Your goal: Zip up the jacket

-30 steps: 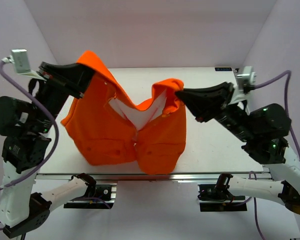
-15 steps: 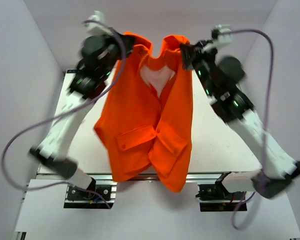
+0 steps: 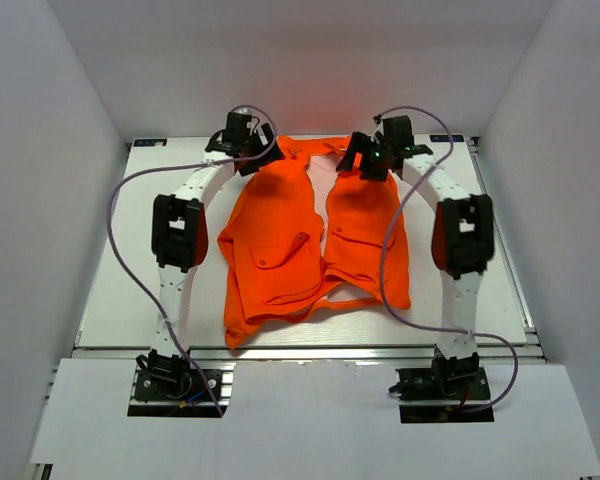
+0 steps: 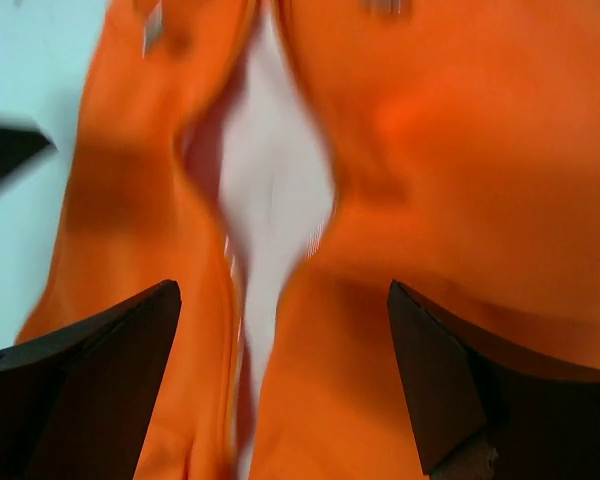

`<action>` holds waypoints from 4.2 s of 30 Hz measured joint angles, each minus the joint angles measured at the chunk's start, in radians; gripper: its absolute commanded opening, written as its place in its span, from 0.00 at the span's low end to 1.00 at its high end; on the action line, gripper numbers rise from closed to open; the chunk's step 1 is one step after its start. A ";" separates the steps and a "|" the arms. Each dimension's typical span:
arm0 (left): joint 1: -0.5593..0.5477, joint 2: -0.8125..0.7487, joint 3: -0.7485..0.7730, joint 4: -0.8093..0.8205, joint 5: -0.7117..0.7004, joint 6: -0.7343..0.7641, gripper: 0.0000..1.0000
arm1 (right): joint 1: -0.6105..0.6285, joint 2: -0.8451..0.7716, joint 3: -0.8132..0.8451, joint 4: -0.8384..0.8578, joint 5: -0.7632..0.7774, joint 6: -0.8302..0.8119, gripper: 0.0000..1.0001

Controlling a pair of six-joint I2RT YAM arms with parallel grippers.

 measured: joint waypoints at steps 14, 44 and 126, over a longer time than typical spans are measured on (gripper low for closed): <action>-0.130 -0.935 -0.947 0.127 0.172 -0.033 0.98 | 0.082 -1.138 -1.201 0.212 -0.094 0.042 0.89; 0.127 -0.446 -0.736 -0.160 0.074 -0.071 0.96 | -0.084 -0.832 -1.052 -0.055 0.317 0.034 0.89; 0.075 -1.130 -1.247 -0.206 0.016 -0.037 0.98 | 0.697 -0.816 -1.094 -0.328 0.574 0.029 0.68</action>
